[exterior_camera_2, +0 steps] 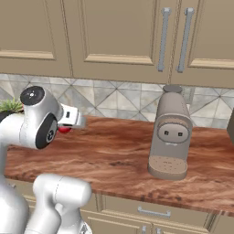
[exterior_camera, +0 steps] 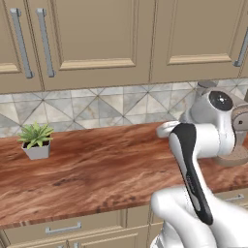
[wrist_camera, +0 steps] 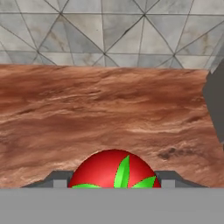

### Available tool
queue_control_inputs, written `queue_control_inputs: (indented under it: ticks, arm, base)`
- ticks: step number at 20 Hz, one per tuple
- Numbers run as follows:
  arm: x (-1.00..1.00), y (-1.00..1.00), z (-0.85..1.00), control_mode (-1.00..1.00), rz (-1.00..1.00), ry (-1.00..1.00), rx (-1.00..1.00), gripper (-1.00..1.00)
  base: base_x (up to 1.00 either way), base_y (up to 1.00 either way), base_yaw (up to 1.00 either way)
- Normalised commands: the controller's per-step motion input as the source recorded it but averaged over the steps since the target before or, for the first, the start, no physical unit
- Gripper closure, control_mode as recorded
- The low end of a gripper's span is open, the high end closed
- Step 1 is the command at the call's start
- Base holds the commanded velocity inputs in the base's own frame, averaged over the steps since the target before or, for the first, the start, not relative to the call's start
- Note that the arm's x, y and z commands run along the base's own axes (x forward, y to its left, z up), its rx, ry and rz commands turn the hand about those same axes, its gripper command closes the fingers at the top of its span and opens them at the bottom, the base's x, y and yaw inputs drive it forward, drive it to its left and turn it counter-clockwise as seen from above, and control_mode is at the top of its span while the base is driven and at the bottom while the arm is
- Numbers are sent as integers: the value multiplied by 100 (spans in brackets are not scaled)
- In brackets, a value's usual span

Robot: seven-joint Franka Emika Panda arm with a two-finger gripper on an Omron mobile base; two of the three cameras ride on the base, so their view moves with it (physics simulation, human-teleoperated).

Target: Place the tomato in the correct fridge rack based on whether it is a fruit or vegetable. Finally, close the fridge door.

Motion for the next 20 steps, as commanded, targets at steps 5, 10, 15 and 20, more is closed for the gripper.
queue_control_inputs:
  ticks: [5, 10, 15, 20]
  arm:
    - [-4, 0, 9, -100, 0, 17, 0, 100]
    - [-14, 0, -14, -100, 1, 0, -1, 100]
    - [-8, 0, -14, -100, 0, 2, -1, 100]
    - [-19, 0, -2, -100, 0, 6, 0, 100]
  base:
    - [0, 0, 0]
    - [0, 0, 0]
    - [0, 0, 0]
    - [0, 0, 0]
